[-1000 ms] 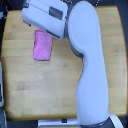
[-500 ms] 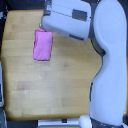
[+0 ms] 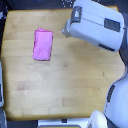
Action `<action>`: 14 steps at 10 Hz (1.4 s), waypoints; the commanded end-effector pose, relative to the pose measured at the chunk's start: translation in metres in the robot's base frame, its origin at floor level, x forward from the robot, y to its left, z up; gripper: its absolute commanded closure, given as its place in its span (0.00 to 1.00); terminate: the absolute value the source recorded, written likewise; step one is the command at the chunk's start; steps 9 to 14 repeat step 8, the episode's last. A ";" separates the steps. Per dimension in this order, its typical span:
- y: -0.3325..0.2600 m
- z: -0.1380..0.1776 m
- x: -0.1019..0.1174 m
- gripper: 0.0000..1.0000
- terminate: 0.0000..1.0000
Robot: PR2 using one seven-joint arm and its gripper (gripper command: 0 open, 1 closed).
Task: Folding a cloth
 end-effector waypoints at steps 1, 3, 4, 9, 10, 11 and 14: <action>-0.114 -0.007 0.013 0.00 0.00; -0.128 -0.012 0.019 0.00 0.00; -0.136 -0.015 0.022 0.00 0.00; -0.183 -0.024 0.024 0.00 1.00; -0.183 -0.024 0.024 0.00 1.00; -0.183 -0.024 0.024 0.00 1.00; -0.183 -0.024 0.024 0.00 1.00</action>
